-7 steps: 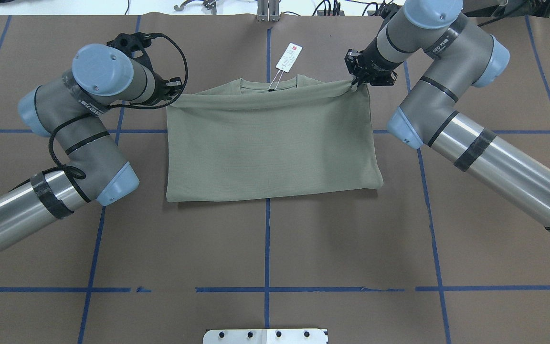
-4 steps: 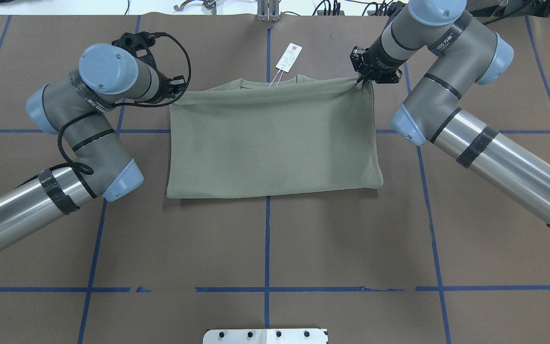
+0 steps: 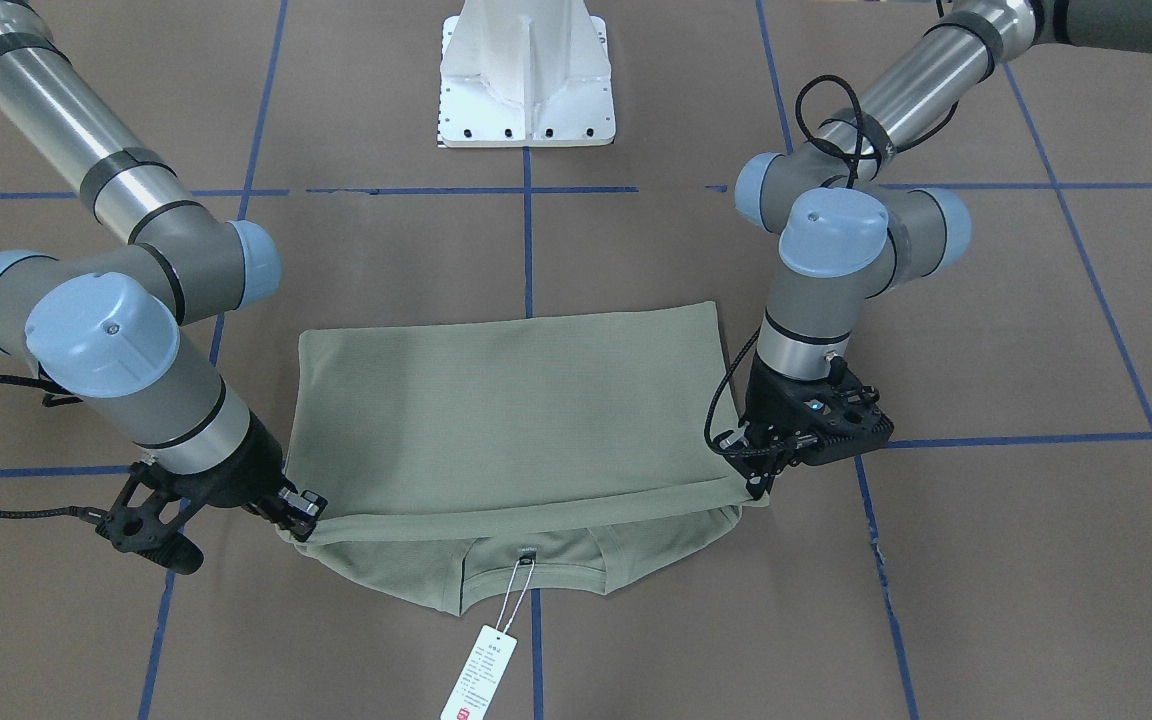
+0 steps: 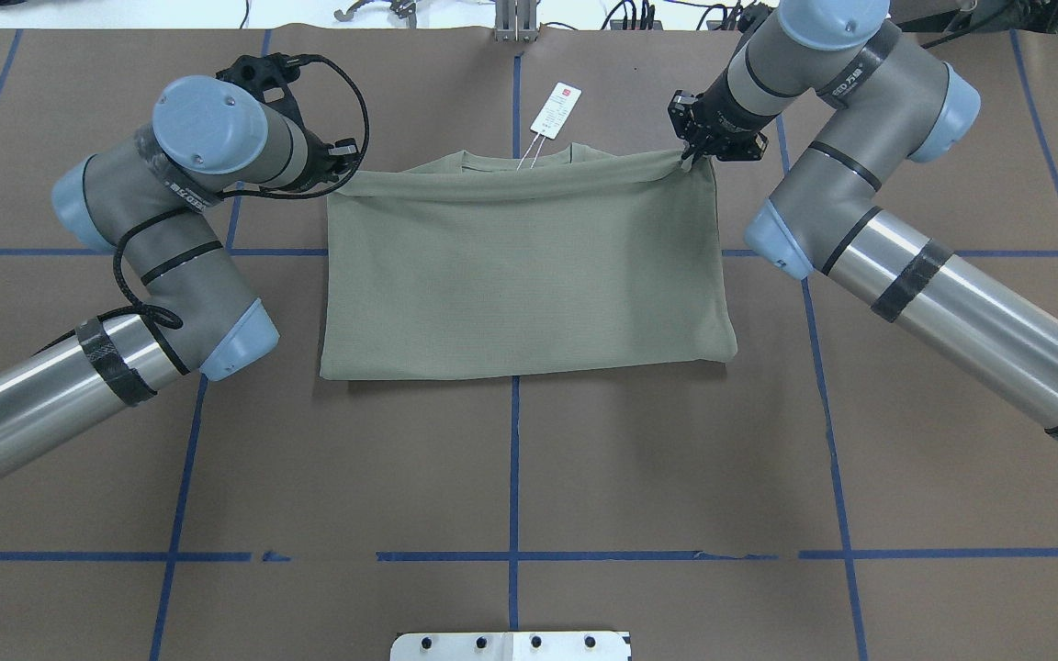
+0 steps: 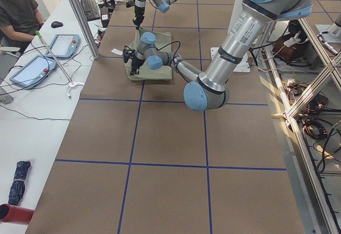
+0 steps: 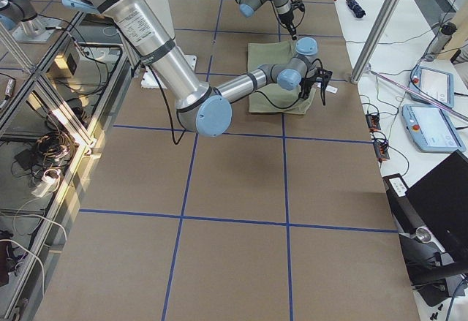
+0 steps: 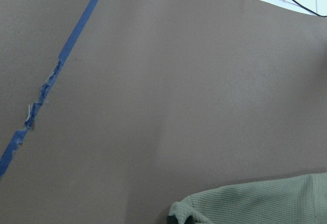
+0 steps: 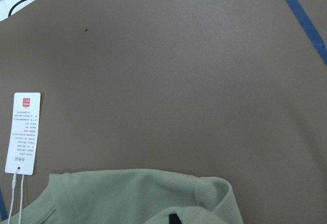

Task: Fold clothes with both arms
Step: 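Release the hem at the collar and raise the right gripper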

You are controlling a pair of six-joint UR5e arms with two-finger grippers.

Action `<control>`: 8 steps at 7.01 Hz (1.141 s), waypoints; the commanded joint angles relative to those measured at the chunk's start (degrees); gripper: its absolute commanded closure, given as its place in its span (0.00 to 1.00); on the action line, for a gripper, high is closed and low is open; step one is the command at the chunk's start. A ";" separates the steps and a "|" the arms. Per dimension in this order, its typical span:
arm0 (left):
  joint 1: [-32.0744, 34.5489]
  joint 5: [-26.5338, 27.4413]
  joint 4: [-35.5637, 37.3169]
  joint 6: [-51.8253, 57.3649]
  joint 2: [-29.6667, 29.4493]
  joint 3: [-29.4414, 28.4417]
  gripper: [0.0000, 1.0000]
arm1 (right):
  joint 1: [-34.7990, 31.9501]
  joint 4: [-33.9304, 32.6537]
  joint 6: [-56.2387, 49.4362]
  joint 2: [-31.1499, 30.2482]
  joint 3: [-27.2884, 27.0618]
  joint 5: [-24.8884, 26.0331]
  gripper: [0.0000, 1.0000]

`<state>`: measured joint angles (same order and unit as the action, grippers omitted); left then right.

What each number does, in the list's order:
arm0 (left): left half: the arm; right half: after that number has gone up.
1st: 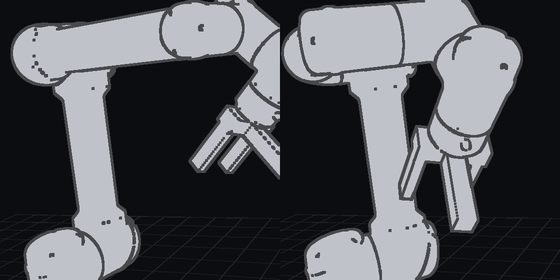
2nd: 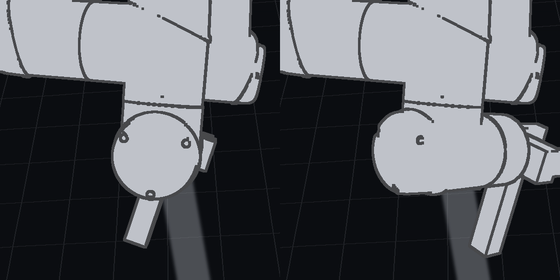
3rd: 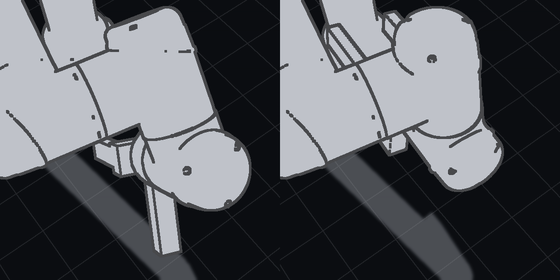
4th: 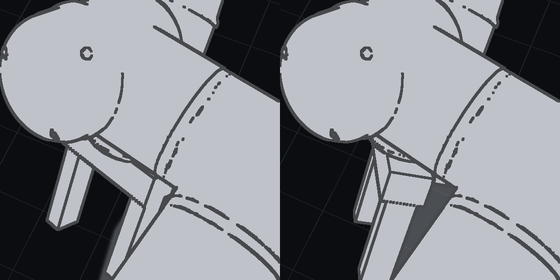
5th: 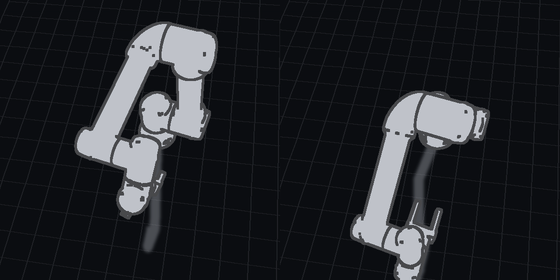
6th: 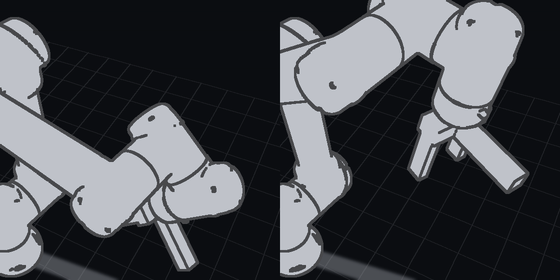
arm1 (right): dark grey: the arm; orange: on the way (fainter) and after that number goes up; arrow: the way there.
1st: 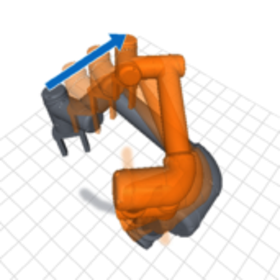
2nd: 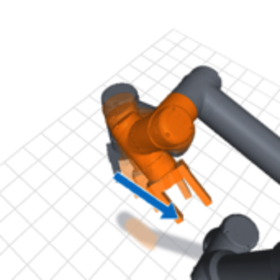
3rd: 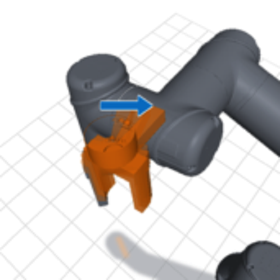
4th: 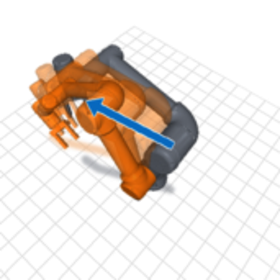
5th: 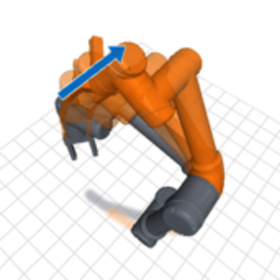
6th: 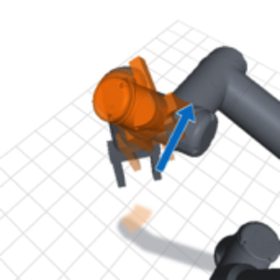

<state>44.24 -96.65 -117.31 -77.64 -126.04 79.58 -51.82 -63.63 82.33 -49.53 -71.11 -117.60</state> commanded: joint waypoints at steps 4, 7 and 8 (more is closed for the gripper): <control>0.05 -0.11 -0.02 0.38 -0.43 0.05 0.63 | 0.67 2.37 -2.61 -0.48 -0.08 -0.18 0.95; 0.05 -0.20 0.15 0.74 -0.61 0.23 0.00 | 0.49 2.46 -3.58 -1.18 -0.08 0.35 0.00; 0.05 -0.29 0.33 0.74 -0.52 0.31 0.00 | 0.40 2.46 -5.50 -1.53 -0.34 0.26 0.00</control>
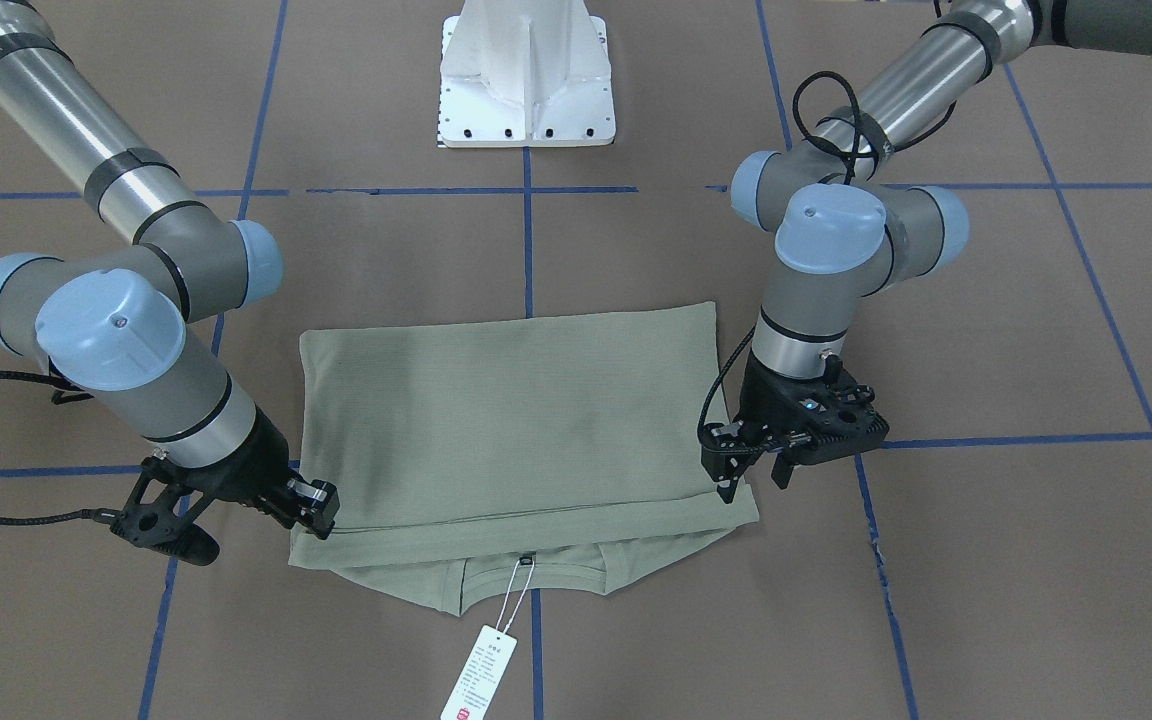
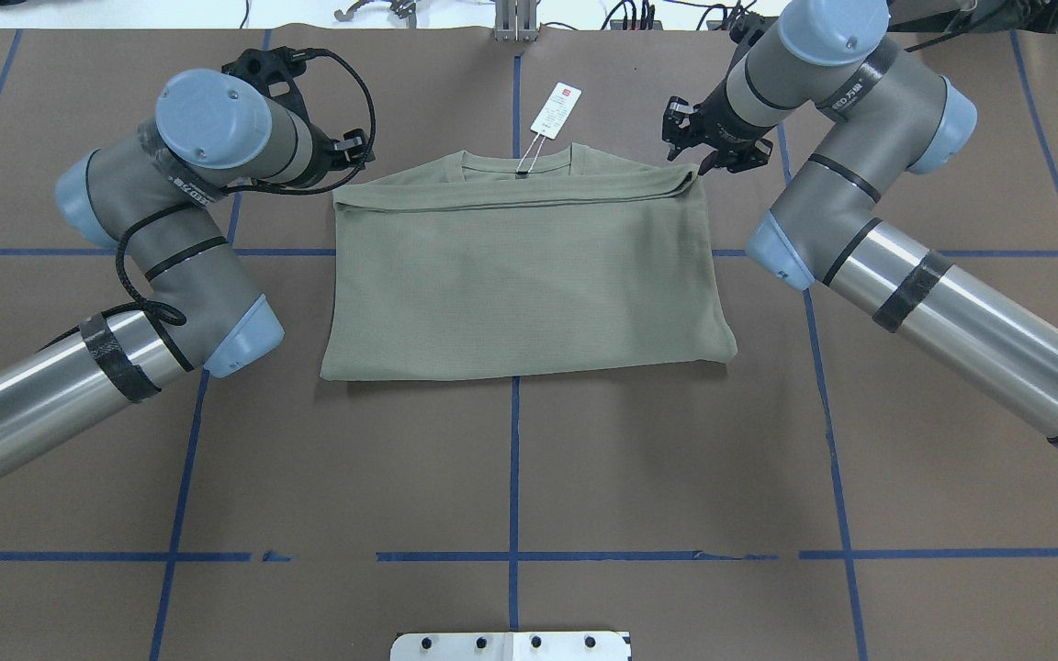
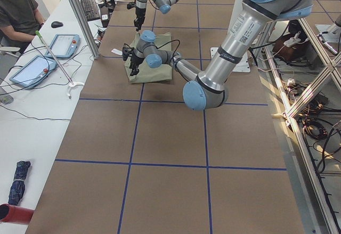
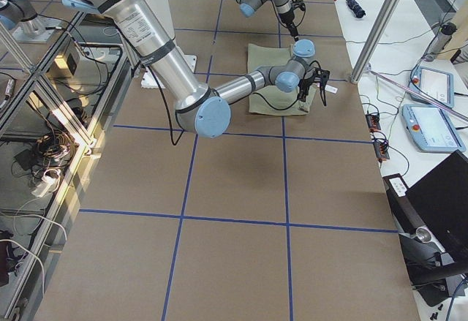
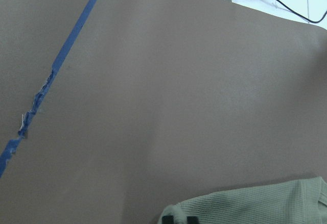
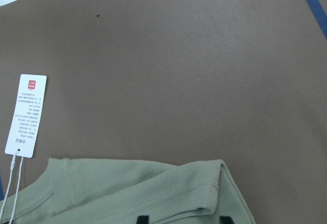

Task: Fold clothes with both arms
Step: 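Release the hem at the collar and raise the right gripper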

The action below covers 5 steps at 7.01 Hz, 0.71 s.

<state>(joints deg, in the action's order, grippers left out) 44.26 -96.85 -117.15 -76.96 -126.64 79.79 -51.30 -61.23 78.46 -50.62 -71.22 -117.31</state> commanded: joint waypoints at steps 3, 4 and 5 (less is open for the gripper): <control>0.12 -0.36 0.69 0.05 0.87 3.24 0.00 | 3.98 -0.12 -1.64 -10.48 -13.86 0.23 0.00; 0.03 -0.27 1.74 -0.03 0.96 5.70 0.00 | 6.79 -0.12 -1.12 -18.21 -22.03 1.11 0.00; -0.31 -0.36 2.62 -0.03 1.91 7.03 0.00 | 9.96 -0.12 -0.68 -23.42 -26.46 1.99 0.00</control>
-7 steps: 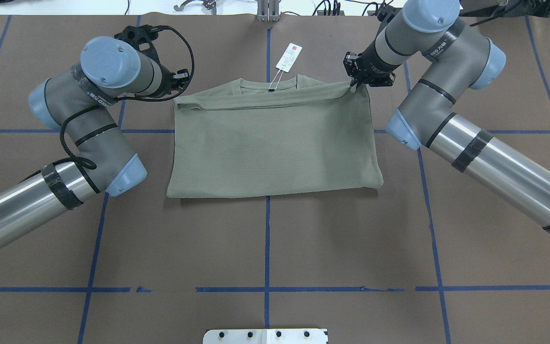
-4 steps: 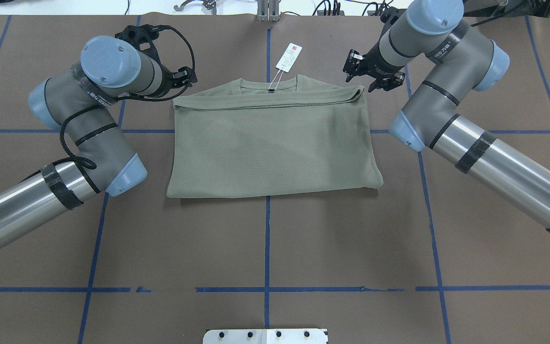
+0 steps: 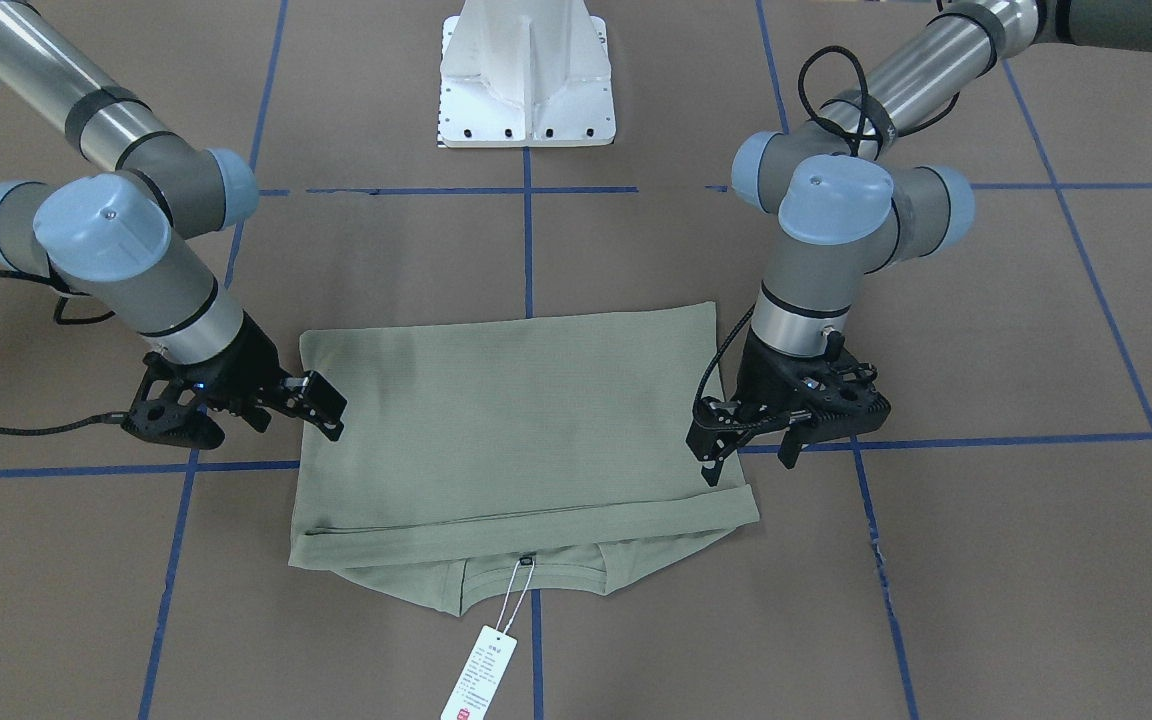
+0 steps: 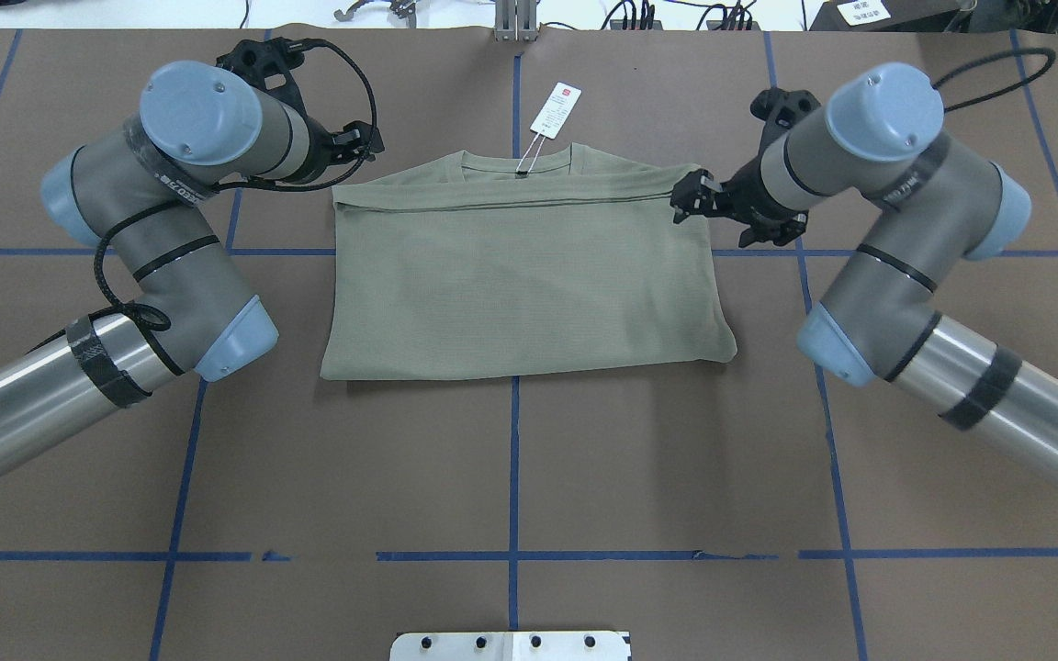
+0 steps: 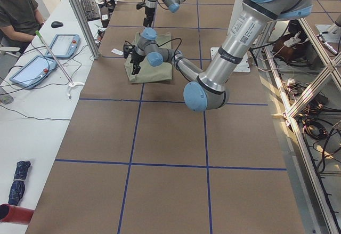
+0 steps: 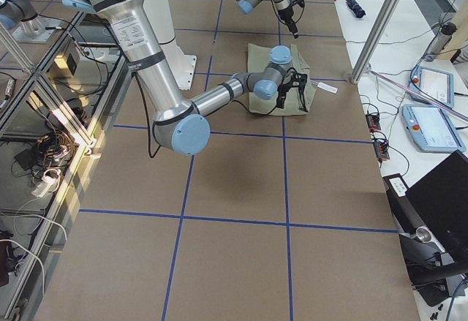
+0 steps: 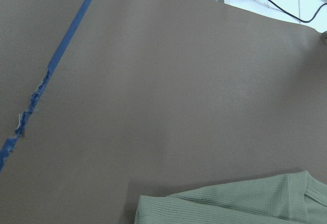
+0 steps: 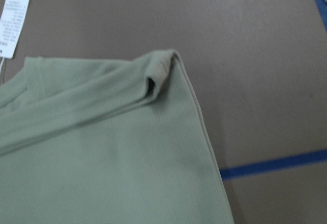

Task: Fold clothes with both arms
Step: 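Move the right gripper to the folded shirt's side edge and grasp it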

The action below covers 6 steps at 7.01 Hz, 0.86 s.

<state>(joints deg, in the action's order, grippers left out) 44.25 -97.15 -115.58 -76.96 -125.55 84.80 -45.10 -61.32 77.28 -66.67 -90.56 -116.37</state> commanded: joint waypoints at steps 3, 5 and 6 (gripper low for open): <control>-0.65 -0.05 1.06 -0.20 0.92 2.22 0.00 | 7.21 -0.56 0.86 -9.18 -7.44 1.32 0.01; -0.65 -0.05 0.97 -0.12 0.92 2.22 0.00 | 7.48 -0.56 0.95 -9.01 -7.18 1.06 0.31; -0.65 -0.05 0.97 -0.12 0.92 2.22 0.00 | 7.48 -0.56 0.86 -8.75 -7.09 0.80 0.67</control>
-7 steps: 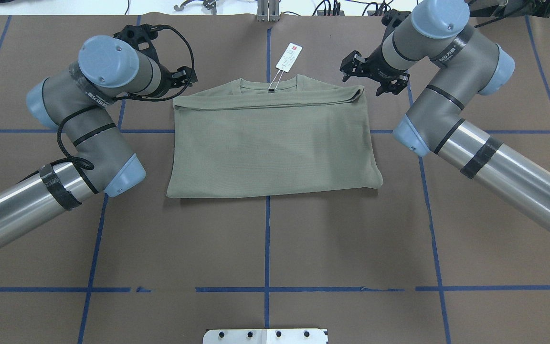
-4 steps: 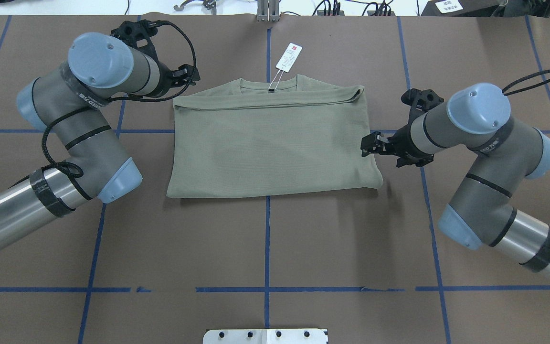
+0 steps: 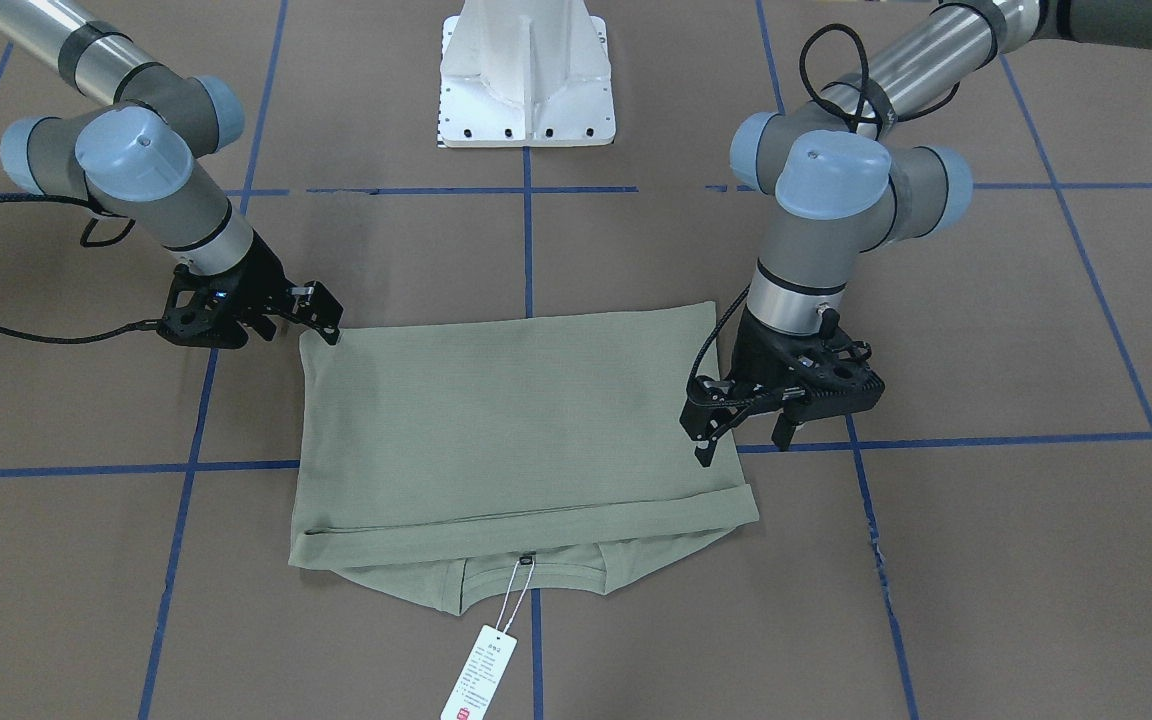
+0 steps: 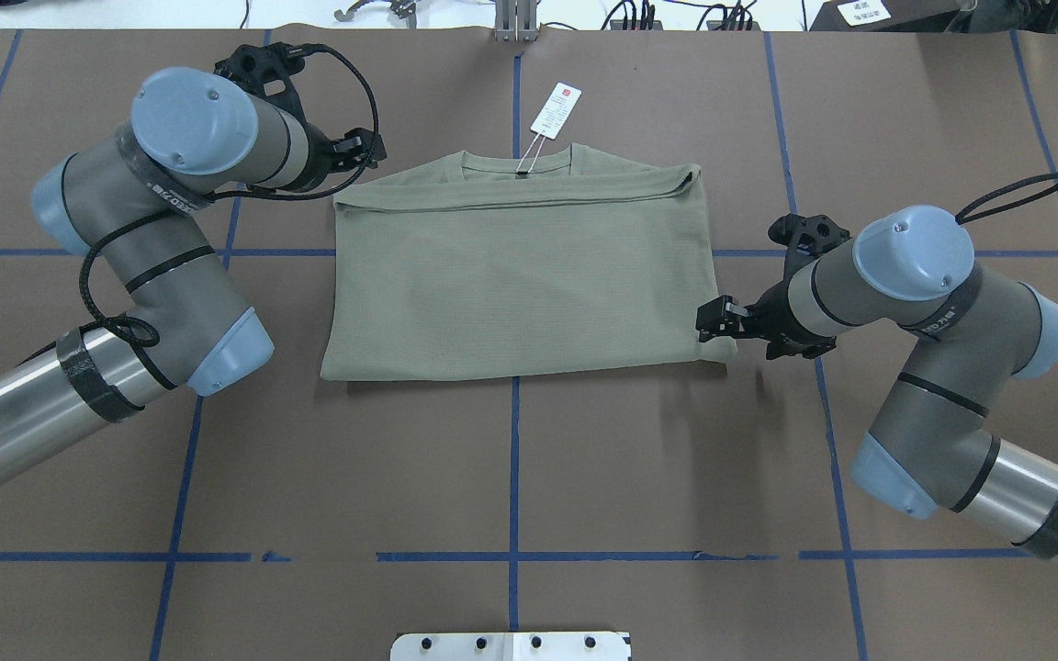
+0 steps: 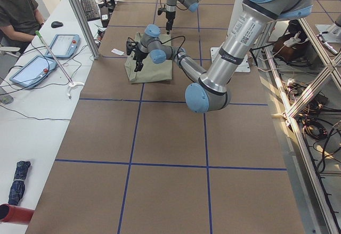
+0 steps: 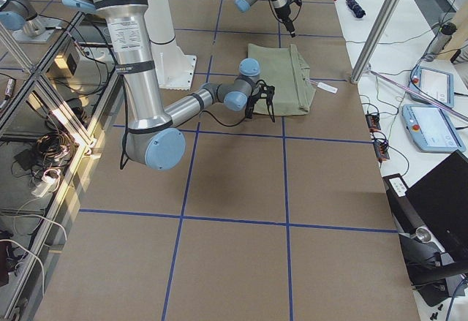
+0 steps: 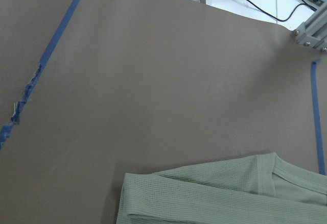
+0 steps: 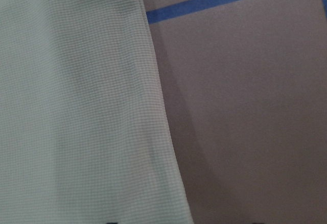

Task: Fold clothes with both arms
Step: 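Move the right gripper to the folded shirt's side edge and grasp it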

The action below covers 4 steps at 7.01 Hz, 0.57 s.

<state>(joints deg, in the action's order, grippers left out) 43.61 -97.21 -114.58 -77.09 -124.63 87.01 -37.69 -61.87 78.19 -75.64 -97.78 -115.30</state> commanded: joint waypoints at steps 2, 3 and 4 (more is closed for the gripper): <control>-0.02 0.09 -0.03 0.01 0.09 0.01 0.00 | 0.16 -0.18 -0.06 0.57 0.13 -0.28 1.00; -0.02 0.17 -0.03 0.01 0.01 0.01 0.00 | 0.16 -0.19 -0.06 0.67 0.13 -0.63 1.00; -0.02 0.17 -0.03 0.01 0.00 0.01 0.00 | 0.07 -0.19 -0.06 0.75 -0.13 -2.20 1.00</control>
<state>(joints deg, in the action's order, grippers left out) 43.60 -97.07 -114.61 -77.08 -124.60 87.01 -37.56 -62.04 78.14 -75.03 -97.72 -116.17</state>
